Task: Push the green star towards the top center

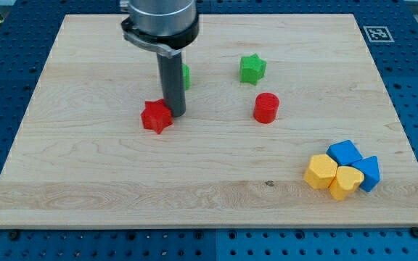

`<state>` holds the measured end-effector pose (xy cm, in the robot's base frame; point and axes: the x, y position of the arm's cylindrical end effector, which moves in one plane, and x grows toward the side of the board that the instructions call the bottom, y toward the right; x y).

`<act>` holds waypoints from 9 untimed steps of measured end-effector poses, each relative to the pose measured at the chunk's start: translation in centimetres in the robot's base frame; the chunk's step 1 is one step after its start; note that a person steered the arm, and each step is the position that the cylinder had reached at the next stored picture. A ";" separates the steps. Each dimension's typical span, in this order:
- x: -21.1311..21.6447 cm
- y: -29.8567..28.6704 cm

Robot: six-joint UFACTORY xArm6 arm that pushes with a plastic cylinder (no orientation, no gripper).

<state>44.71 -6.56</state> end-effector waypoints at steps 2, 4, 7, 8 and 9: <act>-1.6 3.1; -4.3 7.0; -7.1 13.6; -9.9 11.3; -11.4 8.8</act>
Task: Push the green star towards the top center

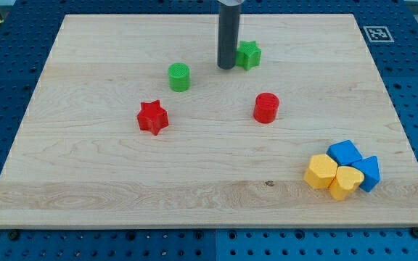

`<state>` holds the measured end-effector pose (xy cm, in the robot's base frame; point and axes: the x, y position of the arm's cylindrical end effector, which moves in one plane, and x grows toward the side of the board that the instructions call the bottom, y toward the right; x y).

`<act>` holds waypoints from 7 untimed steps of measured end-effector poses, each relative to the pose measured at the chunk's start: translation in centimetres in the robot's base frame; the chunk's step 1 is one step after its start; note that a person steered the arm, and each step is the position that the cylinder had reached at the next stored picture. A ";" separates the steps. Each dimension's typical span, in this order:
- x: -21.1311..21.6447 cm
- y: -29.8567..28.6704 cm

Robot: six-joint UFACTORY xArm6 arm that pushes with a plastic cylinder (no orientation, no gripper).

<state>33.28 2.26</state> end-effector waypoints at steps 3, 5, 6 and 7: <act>2.6 5.6; 0.1 4.9; -0.2 0.6; -2.0 -0.5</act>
